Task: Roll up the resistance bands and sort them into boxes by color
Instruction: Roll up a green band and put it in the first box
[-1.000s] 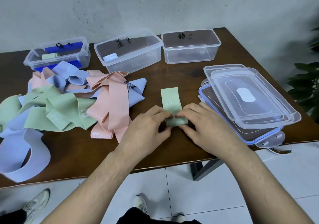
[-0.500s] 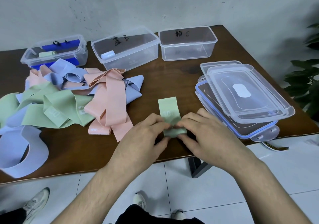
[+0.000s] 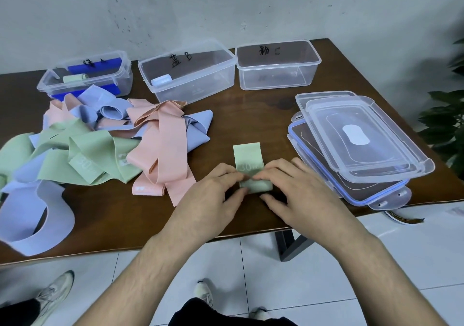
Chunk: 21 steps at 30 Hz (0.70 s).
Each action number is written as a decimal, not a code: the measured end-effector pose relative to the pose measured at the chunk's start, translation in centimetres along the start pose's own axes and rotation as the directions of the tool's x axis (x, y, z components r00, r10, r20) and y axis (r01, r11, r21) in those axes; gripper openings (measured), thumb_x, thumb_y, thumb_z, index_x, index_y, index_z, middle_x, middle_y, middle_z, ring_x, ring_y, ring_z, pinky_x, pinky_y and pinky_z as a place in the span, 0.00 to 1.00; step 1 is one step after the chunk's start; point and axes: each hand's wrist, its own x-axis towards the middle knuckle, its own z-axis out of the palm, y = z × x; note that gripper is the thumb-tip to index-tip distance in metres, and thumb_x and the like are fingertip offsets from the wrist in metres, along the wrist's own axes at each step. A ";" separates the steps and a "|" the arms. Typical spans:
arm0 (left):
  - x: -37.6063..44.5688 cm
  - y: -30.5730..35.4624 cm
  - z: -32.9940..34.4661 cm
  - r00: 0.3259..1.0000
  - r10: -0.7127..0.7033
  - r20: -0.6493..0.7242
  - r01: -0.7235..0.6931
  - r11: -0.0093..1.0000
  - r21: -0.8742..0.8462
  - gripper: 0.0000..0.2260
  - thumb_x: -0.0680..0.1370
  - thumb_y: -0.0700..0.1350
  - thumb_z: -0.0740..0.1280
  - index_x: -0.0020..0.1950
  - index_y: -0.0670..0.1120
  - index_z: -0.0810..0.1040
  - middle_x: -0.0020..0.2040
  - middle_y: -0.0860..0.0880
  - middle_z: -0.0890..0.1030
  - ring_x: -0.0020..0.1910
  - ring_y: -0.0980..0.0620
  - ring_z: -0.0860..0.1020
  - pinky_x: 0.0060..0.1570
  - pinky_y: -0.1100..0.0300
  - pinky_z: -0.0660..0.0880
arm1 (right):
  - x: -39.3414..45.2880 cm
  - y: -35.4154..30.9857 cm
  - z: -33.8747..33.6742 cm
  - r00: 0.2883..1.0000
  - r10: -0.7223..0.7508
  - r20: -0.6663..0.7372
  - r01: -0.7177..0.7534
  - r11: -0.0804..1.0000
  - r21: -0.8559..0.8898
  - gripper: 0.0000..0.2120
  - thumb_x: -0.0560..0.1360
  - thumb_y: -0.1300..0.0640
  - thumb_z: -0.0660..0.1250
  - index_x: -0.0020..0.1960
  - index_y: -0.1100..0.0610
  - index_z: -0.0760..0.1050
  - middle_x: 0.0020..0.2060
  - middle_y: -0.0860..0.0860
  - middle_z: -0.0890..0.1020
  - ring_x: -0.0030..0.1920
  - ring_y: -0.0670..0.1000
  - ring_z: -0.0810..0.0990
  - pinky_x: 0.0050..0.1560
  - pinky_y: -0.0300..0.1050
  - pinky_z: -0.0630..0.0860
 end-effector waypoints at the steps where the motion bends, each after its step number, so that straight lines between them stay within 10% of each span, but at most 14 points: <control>1: 0.0 -0.1 0.1 1.000 -0.007 -0.019 0.007 1.000 -0.012 0.13 0.80 0.50 0.66 0.64 0.54 0.79 0.56 0.63 0.72 0.50 0.60 0.75 0.49 0.62 0.75 | 0.1 0.1 0.1 1.000 0.003 -0.010 -0.003 1.000 0.018 0.13 0.77 0.53 0.69 0.61 0.46 0.77 0.55 0.41 0.76 0.48 0.49 0.71 0.52 0.45 0.73; 12: -0.6 -0.2 0.8 0.971 0.135 -0.197 -0.113 0.987 0.117 0.12 0.76 0.44 0.73 0.58 0.52 0.82 0.56 0.58 0.78 0.37 0.60 0.69 0.35 0.73 0.70 | 1.2 0.6 -0.1 0.998 0.023 0.051 -0.023 1.000 0.009 0.17 0.81 0.49 0.63 0.68 0.48 0.75 0.59 0.41 0.76 0.54 0.48 0.69 0.59 0.47 0.72; 21: 0.2 -0.5 0.6 0.986 0.081 -0.143 -0.063 0.990 0.124 0.17 0.76 0.50 0.71 0.65 0.52 0.78 0.59 0.62 0.72 0.36 0.57 0.70 0.36 0.62 0.76 | 1.5 0.6 0.0 1.000 -0.003 0.017 0.003 1.000 -0.008 0.16 0.76 0.51 0.70 0.64 0.46 0.76 0.58 0.40 0.76 0.51 0.49 0.71 0.54 0.45 0.73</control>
